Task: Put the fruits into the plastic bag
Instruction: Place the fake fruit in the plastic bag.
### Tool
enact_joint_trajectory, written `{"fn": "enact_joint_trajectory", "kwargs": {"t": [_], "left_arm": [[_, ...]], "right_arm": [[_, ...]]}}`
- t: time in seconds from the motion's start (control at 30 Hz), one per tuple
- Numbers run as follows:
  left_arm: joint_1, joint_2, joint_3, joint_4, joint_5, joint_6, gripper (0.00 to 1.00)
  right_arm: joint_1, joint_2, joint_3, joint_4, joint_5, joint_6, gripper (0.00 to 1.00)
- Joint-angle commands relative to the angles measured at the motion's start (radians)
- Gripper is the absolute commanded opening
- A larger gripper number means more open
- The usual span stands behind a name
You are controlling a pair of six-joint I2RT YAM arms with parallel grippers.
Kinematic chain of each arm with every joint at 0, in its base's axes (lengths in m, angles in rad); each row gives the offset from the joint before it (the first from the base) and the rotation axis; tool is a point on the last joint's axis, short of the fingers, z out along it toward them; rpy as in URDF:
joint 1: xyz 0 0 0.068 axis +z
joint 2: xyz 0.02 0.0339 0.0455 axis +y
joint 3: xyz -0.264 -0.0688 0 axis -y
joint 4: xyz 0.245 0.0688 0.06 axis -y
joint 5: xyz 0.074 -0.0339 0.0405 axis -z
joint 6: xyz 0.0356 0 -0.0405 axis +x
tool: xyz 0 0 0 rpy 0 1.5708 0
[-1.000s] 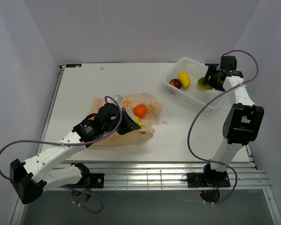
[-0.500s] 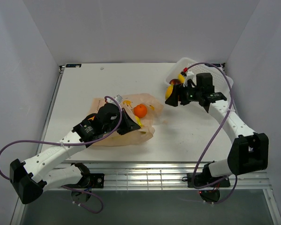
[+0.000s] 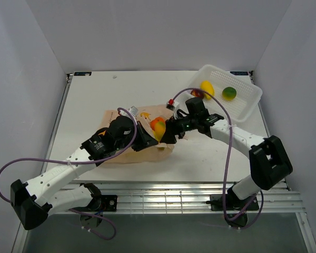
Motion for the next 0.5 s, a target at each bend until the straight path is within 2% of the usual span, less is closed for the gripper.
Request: {"fn": "enact_joint_trajectory", "kwargs": {"t": [0.0,0.17,0.23,0.3,0.33,0.4,0.43,0.47], "left_arm": [[-0.001,-0.044,0.003,0.019,0.003,0.005,0.00],[-0.001,-0.047,0.000,0.019,0.009,0.004,0.00],[-0.001,-0.055,-0.002,0.017,-0.002,0.002,0.00],[-0.001,-0.058,-0.005,0.017,-0.008,0.001,0.00],[-0.001,-0.058,-0.003,0.014,-0.011,0.001,0.00],[-0.002,-0.058,0.001,-0.006,-0.027,-0.005,0.00],[-0.001,-0.059,0.001,-0.009,-0.036,-0.013,0.00],[-0.002,-0.064,0.001,-0.012,-0.039,-0.015,0.00]], "right_arm": [[0.037,0.087,0.092,0.058,-0.050,-0.027,0.32],[0.106,0.190,0.190,0.109,-0.050,-0.014,0.33],[0.145,0.227,0.219,0.128,-0.023,0.002,0.36],[0.165,0.247,0.216,0.252,0.036,0.079,0.39],[0.177,0.255,0.210,0.300,0.045,0.110,0.44],[0.183,0.289,0.224,0.360,0.070,0.165,0.47],[0.191,0.301,0.236,0.354,0.074,0.170,0.61],[0.192,0.310,0.251,0.337,0.077,0.167,0.67]]}}
